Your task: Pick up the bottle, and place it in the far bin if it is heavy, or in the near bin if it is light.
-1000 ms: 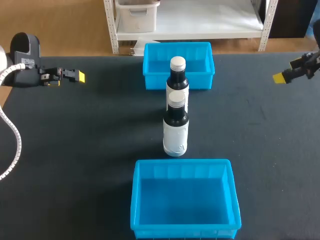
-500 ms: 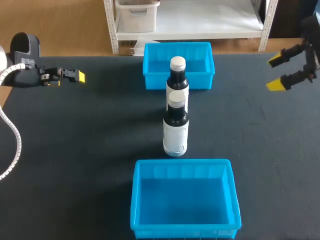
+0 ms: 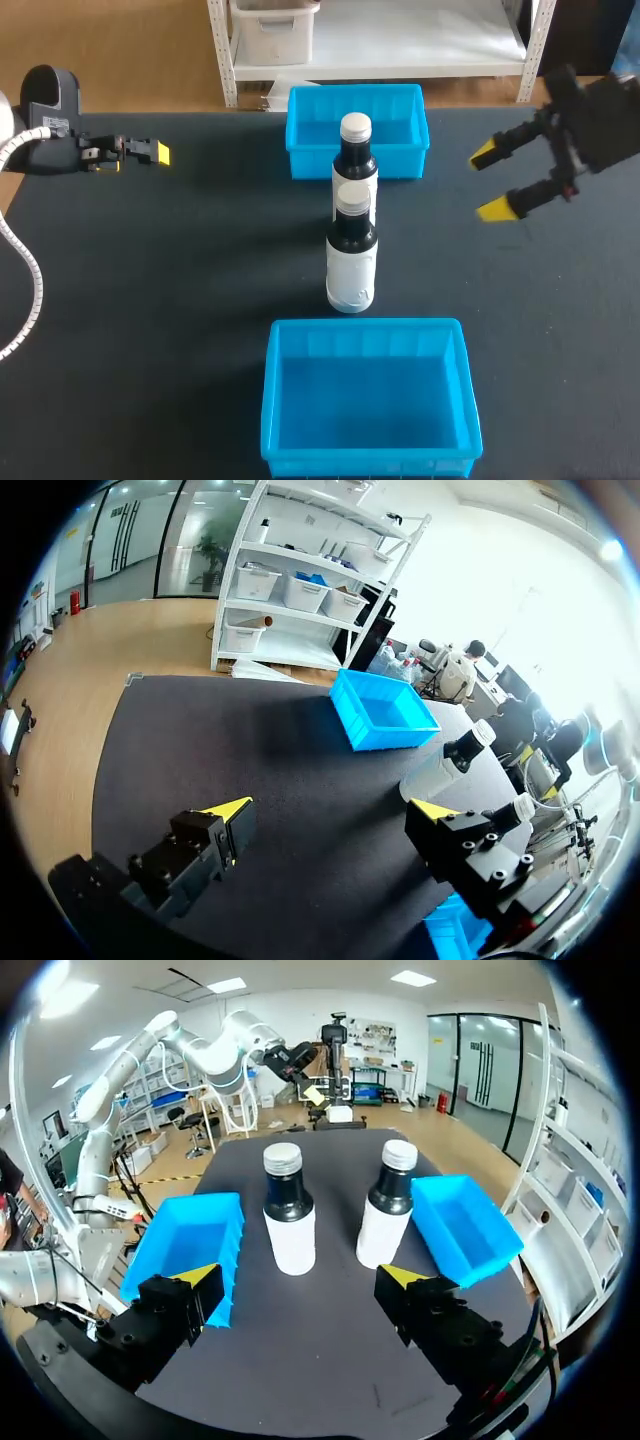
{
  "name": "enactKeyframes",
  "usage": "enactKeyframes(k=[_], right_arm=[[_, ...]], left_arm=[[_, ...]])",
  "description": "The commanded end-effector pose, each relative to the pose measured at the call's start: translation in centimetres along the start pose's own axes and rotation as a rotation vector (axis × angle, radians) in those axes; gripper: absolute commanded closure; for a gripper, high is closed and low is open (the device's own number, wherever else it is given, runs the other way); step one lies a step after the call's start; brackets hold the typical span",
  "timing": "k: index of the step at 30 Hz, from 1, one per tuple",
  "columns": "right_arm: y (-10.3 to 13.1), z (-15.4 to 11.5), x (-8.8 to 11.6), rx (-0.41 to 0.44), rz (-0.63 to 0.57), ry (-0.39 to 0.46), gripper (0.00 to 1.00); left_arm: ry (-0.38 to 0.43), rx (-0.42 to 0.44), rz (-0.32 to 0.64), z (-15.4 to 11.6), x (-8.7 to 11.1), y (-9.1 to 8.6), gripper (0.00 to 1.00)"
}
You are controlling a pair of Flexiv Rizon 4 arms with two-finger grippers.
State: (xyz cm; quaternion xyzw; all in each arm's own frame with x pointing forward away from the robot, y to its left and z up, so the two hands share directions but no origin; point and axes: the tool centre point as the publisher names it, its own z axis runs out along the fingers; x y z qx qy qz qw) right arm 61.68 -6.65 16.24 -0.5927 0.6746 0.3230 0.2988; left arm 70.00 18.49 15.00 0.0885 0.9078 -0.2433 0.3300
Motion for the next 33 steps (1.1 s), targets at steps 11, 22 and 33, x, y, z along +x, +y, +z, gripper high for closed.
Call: enactKeyframes(k=[11,22,33], right_arm=[[1.7,7.3,-2.6,0.009,-0.013,0.034,0.00],[1.7,10.4,-4.1,-0.062,-0.036,0.006,0.00],[2.1,12.7,-5.0,-0.057,0.012,-0.002,0.00]], left_arm=[[0.000,0.000,0.000,0.0,0.0,0.0,0.00],[0.000,0.000,0.000,0.0,0.0,0.0,0.00],[0.000,0.000,0.000,0.0,0.0,0.0,0.00]])
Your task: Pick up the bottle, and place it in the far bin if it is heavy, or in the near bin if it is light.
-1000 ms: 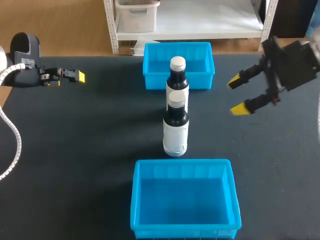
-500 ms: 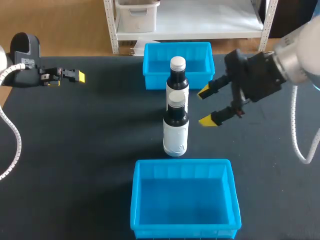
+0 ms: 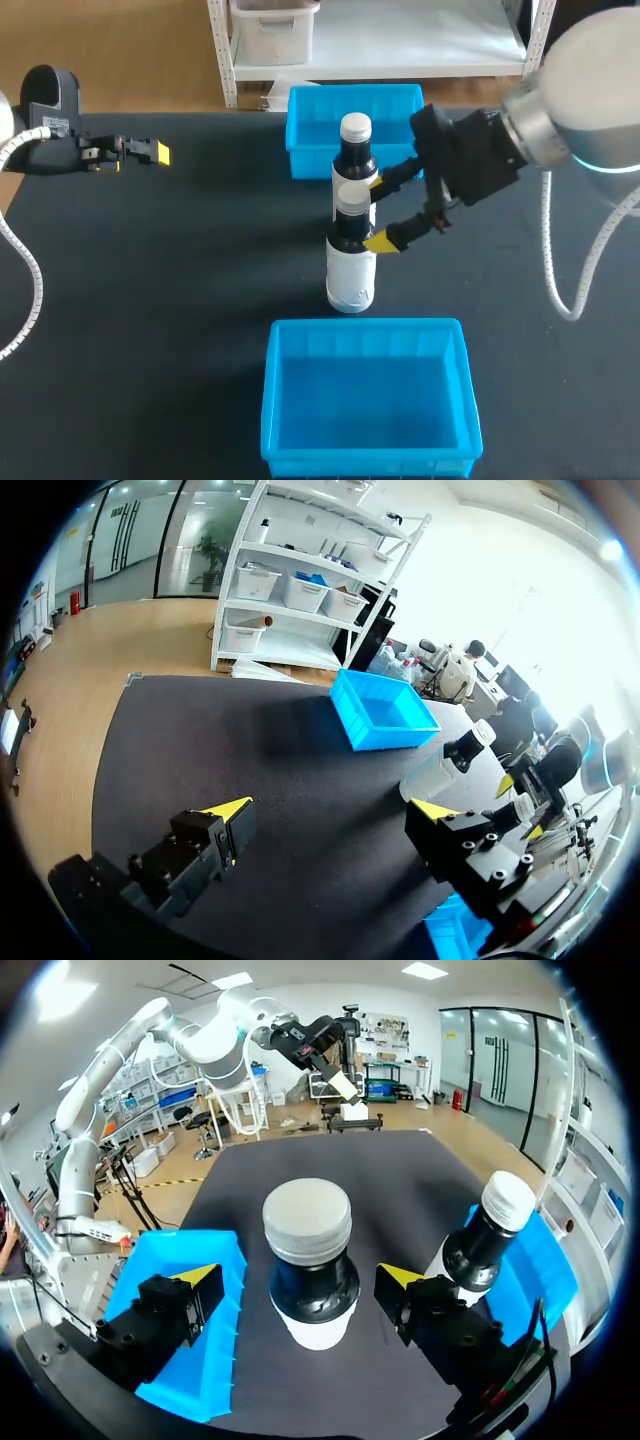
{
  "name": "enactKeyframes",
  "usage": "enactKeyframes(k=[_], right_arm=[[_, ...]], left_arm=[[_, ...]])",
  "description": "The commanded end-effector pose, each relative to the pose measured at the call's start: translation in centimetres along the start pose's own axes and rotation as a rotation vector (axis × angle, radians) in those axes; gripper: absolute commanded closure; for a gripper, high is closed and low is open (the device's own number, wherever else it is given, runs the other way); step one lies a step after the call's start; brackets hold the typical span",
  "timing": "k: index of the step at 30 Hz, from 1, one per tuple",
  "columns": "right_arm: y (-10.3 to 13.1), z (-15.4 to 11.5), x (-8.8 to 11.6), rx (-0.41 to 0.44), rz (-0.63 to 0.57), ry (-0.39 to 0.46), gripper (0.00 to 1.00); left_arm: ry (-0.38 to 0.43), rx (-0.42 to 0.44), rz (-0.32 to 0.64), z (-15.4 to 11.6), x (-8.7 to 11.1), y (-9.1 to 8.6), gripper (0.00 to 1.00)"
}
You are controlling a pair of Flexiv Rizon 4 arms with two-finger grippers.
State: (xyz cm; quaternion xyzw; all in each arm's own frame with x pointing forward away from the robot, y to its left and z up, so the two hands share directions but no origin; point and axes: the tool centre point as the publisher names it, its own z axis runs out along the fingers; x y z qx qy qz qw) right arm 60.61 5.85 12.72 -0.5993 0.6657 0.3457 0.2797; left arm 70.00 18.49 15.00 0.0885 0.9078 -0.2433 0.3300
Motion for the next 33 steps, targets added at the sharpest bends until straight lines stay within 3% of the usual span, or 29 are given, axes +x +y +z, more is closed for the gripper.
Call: enactKeyframes(k=[1,33], right_arm=[[0.2,0.8,-0.4,0.007,0.008,-0.002,0.00],[1.4,2.1,-0.7,-0.022,0.017,-0.024,0.00]], left_arm=[[0.000,0.000,0.000,0.0,0.0,0.0,0.00],[0.000,0.000,0.000,0.0,0.0,0.0,0.00]])
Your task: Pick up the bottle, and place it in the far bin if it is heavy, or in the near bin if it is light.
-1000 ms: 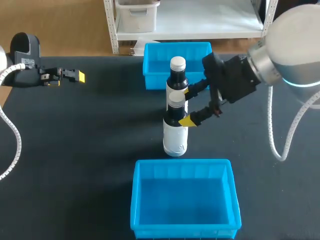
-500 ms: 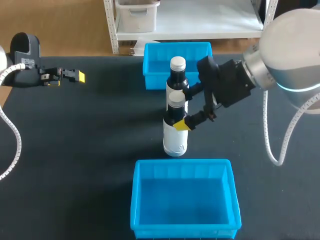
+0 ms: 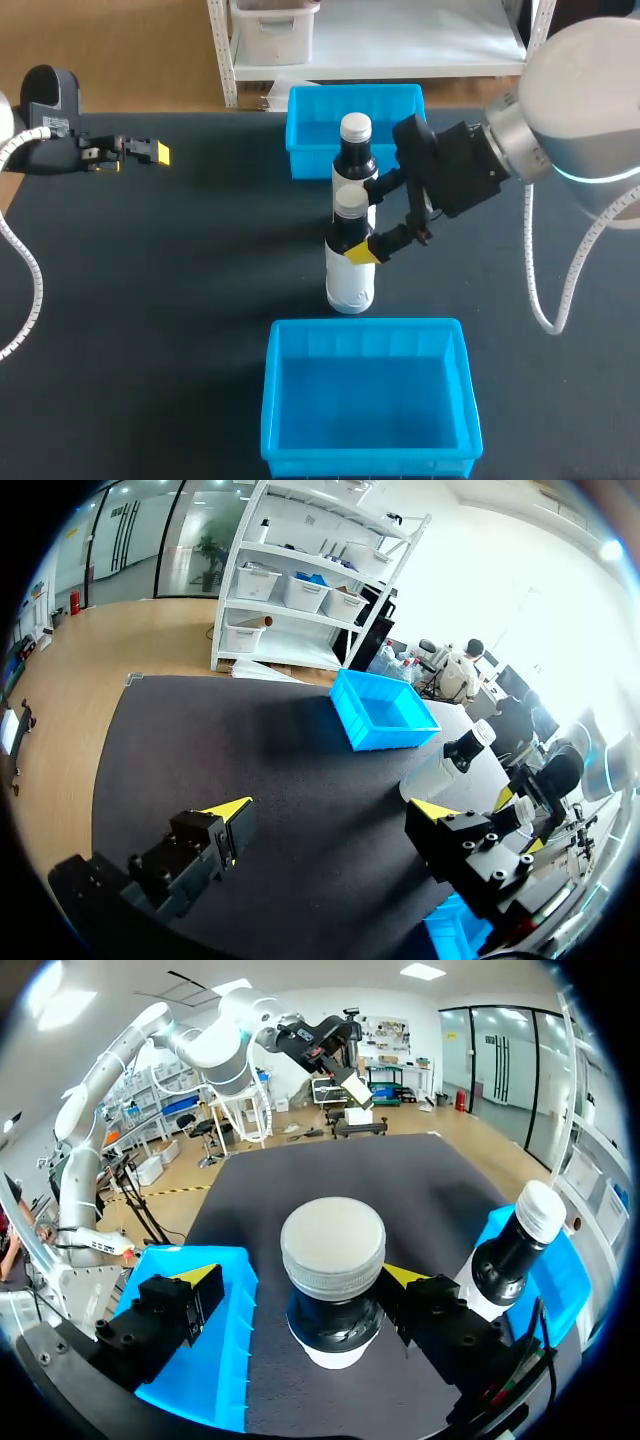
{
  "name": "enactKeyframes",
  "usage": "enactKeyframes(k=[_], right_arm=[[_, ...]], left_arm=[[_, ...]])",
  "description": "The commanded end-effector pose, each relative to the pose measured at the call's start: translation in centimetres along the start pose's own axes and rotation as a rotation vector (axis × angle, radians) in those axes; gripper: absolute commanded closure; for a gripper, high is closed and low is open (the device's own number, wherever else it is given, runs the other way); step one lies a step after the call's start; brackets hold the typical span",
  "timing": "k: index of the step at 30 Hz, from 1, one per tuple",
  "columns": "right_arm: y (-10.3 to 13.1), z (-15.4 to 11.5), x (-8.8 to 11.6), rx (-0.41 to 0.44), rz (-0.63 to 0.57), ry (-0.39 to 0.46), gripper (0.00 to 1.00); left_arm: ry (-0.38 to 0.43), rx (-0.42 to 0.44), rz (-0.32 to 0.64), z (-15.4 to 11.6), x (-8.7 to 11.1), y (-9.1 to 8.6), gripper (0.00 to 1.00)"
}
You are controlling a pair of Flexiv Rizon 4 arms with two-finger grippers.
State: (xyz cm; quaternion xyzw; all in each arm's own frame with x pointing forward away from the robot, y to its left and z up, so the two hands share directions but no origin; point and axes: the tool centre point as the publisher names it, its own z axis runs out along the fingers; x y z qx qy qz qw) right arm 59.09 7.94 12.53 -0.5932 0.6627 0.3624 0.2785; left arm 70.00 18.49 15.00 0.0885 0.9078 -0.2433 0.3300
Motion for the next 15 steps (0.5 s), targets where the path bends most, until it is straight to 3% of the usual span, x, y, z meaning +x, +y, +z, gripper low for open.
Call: enactKeyframes(k=[1,5,7,9,10,13,15], right_arm=[[-0.2,0.3,0.3,0.002,0.004,0.001,0.00],[-0.5,0.4,0.4,0.007,0.010,0.001,0.03],[-0.7,0.5,0.4,0.009,0.013,0.001,0.18],[-0.9,0.6,0.5,0.011,0.015,-0.001,0.51],[-0.9,0.6,0.5,0.012,0.017,-0.003,0.56],[-1.2,0.7,0.6,0.015,0.021,-0.004,0.98],[-1.2,0.7,0.6,0.017,0.025,-0.005,1.00]], left_arm=[[0.000,0.000,0.000,0.0,0.0,0.0,0.00],[0.000,0.000,0.000,0.0,0.0,0.0,0.00],[0.000,0.000,0.000,0.0,0.0,0.0,0.00],[0.000,0.000,0.000,0.0,0.0,0.0,0.00],[0.000,0.000,0.000,0.0,0.0,0.0,0.00],[0.000,0.000,0.000,0.0,0.0,0.0,0.00],[0.000,0.000,0.000,0.0,0.0,0.0,0.00]])
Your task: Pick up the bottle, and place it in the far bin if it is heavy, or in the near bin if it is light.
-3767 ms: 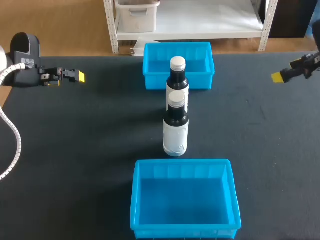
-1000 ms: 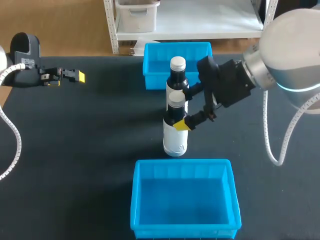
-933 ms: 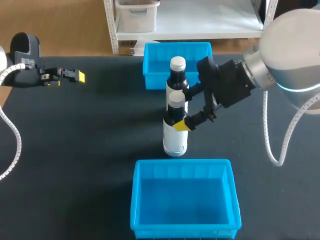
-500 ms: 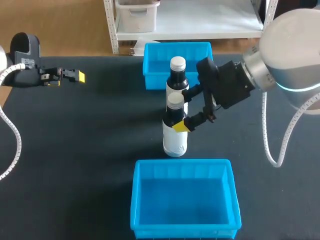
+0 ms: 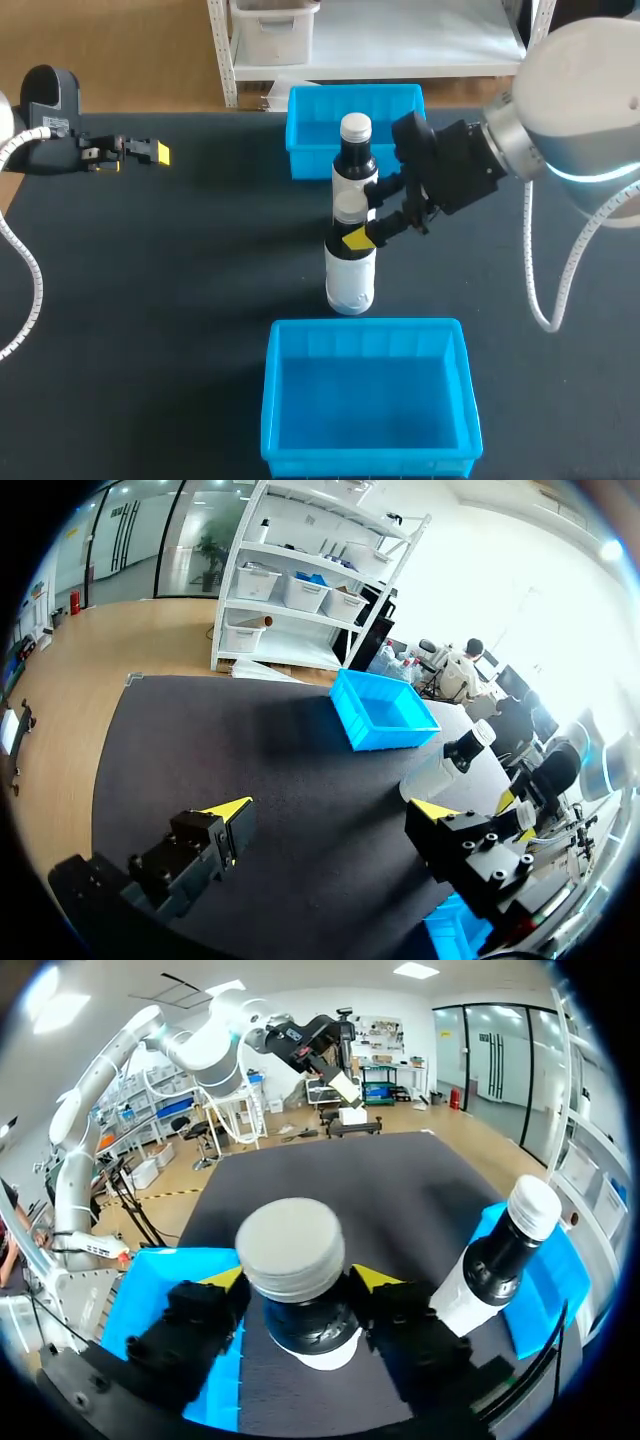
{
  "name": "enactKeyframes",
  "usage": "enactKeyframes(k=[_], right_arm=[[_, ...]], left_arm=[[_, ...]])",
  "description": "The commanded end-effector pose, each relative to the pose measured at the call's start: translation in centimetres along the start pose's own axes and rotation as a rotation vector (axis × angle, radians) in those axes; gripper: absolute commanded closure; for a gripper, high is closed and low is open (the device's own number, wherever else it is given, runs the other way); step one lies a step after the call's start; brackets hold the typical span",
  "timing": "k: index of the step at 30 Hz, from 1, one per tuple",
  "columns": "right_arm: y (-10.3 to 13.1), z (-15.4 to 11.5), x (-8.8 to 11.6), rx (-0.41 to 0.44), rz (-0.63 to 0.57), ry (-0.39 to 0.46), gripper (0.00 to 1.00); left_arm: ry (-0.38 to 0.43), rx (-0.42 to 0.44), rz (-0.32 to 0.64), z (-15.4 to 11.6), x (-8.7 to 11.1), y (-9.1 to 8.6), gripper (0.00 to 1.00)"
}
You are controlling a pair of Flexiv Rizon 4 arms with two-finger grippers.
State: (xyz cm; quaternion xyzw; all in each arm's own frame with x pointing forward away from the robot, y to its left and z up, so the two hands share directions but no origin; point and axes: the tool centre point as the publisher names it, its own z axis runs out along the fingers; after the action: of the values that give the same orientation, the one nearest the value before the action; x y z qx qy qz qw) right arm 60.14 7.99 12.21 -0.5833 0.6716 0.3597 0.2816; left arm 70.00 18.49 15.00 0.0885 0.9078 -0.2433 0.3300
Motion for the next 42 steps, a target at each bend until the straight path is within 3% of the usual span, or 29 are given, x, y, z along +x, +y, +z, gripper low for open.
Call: enactKeyframes(k=[1,14,30,42], right_arm=[[-0.2,0.5,0.6,-0.002,0.006,-0.003,1.00],[-0.6,-0.5,0.4,0.018,0.019,-0.014,1.00],[-1.0,-4.2,-1.0,0.074,0.014,-0.034,1.00],[-2.1,-7.6,-0.2,0.151,0.033,-0.011,1.00]], left_arm=[[0.000,0.000,0.000,0.0,0.0,0.0,0.00],[0.000,0.000,0.000,0.0,0.0,0.0,0.00],[0.000,0.000,0.000,0.0,0.0,0.0,0.00],[0.000,0.000,0.000,0.0,0.0,0.0,0.00]])
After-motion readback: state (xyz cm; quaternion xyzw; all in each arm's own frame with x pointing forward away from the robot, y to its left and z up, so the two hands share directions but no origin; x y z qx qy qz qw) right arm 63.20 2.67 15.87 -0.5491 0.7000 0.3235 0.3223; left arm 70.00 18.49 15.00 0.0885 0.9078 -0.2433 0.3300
